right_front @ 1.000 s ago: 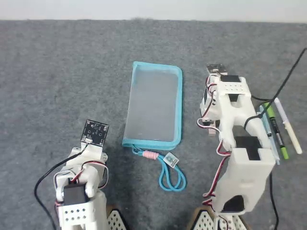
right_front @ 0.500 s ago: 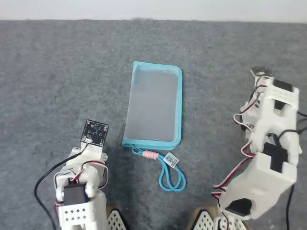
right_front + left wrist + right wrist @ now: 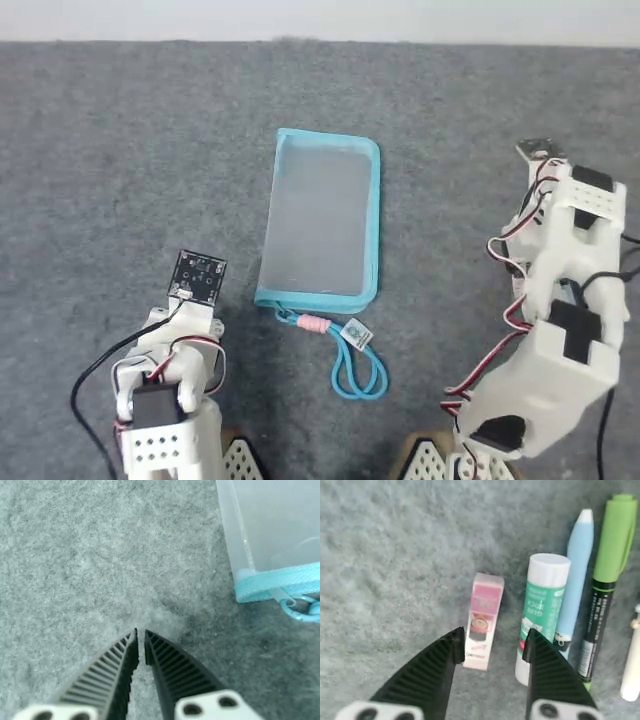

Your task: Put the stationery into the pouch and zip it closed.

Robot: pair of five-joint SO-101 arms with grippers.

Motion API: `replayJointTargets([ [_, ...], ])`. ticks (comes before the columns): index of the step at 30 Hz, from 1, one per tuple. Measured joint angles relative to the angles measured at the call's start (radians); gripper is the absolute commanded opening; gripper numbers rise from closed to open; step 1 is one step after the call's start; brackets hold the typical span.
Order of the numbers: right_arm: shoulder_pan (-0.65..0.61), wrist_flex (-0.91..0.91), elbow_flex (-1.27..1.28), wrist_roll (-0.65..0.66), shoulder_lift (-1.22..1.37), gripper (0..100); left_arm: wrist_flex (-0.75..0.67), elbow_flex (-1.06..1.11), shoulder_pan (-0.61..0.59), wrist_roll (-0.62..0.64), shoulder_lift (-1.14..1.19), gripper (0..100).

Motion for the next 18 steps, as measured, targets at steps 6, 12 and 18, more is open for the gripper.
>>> replayJointTargets([
  [6, -0.121, 0.084, 0.040, -0.066, -0.167, 13.7, 0.000, 0.000, 0.000, 0.000, 0.000, 2],
  [12, -0.493, 0.074, 0.307, -0.124, -0.537, 13.7, 0.000, 0.000, 0.000, 0.000, 0.000, 2],
  [18, -0.839, -0.006, 0.508, -0.138, -0.713, 13.7, 0.000, 0.000, 0.000, 0.000, 0.000, 2],
])
